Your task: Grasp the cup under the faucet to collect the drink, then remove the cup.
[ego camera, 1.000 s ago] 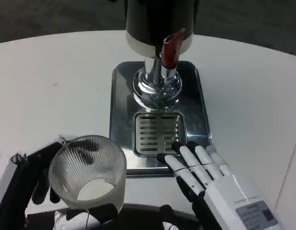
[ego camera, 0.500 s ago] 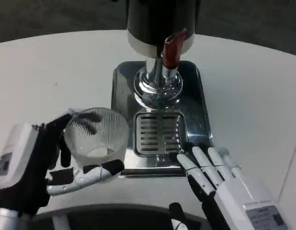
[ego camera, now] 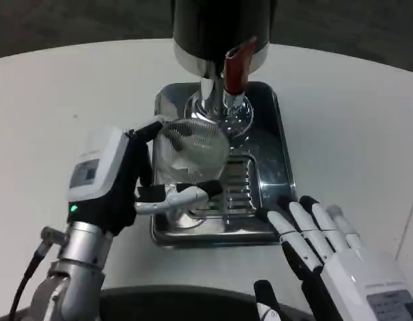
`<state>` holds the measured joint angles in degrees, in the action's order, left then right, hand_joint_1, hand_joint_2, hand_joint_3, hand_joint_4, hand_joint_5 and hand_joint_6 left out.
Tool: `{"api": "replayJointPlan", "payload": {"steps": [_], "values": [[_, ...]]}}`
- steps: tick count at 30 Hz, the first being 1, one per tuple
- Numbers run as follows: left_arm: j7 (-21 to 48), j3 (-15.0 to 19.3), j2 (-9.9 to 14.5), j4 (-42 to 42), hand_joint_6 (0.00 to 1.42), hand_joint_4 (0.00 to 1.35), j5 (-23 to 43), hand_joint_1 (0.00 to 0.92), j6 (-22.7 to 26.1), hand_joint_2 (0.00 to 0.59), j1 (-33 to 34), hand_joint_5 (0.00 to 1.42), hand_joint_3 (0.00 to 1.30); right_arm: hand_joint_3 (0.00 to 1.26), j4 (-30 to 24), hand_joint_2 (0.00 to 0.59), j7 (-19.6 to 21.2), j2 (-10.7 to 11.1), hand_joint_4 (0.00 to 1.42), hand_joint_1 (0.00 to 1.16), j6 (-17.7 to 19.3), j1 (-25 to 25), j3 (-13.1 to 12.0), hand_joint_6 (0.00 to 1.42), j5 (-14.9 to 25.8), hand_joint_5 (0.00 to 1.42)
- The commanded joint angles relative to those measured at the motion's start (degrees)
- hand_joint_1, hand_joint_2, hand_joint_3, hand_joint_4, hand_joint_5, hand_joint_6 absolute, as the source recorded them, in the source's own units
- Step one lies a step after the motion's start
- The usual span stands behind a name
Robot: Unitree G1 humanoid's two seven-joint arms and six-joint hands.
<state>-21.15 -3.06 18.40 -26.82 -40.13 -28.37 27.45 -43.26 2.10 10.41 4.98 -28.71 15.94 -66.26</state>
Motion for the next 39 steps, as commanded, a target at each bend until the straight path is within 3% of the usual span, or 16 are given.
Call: {"api": "replayJointPlan", "payload": {"steps": [1, 9, 13, 16, 21, 27, 30, 39], "values": [[-5.4, -3.0, -0.7, -7.9, 1.38, 1.09, -0.9, 0.561, 0.7, 0.055, 5.9, 1.2, 0.94, 0.13, -0.7, 0.529, -0.5, -0.7, 0.03, 0.31, -0.4, -1.3, -0.3, 0.0, 0.1, 0.0], [-9.5, -8.5, -2.9, -18.0, 1.38, 1.09, -0.6, 0.562, 0.2, 0.054, 13.1, 1.2, 0.94, 0.13, -0.6, 0.529, -1.0, -1.6, 0.03, 0.31, -0.4, -1.1, 0.4, 0.01, 0.0, 0.0], [-11.0, -10.5, -3.2, -20.2, 1.38, 1.09, -0.6, 0.562, 0.5, 0.054, 14.1, 1.19, 0.94, 0.13, -0.7, 0.529, -1.3, -1.8, 0.03, 0.31, -0.4, -1.1, 0.2, 0.01, 0.1, 0.0], [-11.5, -11.3, -2.8, -20.7, 1.33, 1.02, -0.4, 0.562, 0.6, 0.053, 13.9, 1.15, 0.92, 0.13, -0.8, 0.529, -1.5, -1.8, 0.03, 0.31, -0.5, -1.2, -0.1, 0.01, 0.3, 0.0], [-11.5, -11.9, -1.9, -20.2, 1.11, 0.7, 0.2, 0.486, 1.2, 0.056, 12.3, 0.95, 0.68, 0.13, -0.6, 0.529, -1.8, -1.9, 0.04, 0.31, -0.6, -1.1, -0.3, 0.02, 0.8, 0.0], [-11.9, -12.4, -1.1, -19.0, 0.94, 0.47, 0.2, 0.371, 1.5, 0.077, 10.8, 0.84, 0.37, 0.14, -0.4, 0.529, -2.3, -2.3, 0.04, 0.32, -0.7, -0.4, -0.1, 0.02, 0.9, 0.01], [-11.8, -12.5, -0.8, -18.7, 0.88, 0.42, 0.5, 0.355, 1.4, 0.082, 10.5, 0.79, 0.29, 0.14, -0.5, 0.529, -2.5, -2.6, 0.04, 0.32, -0.9, -0.4, 0.0, 0.02, 0.7, 0.01], [-11.6, -12.2, -0.2, -18.1, 0.84, 0.42, 1.1, 0.21, 1.2, 0.03, 10.3, 0.78, 0.25, 0.15, -0.5, 0.524, -2.6, -3.1, 0.04, 0.32, -0.9, -0.6, 0.3, 0.04, 0.5, 0.02]]}}
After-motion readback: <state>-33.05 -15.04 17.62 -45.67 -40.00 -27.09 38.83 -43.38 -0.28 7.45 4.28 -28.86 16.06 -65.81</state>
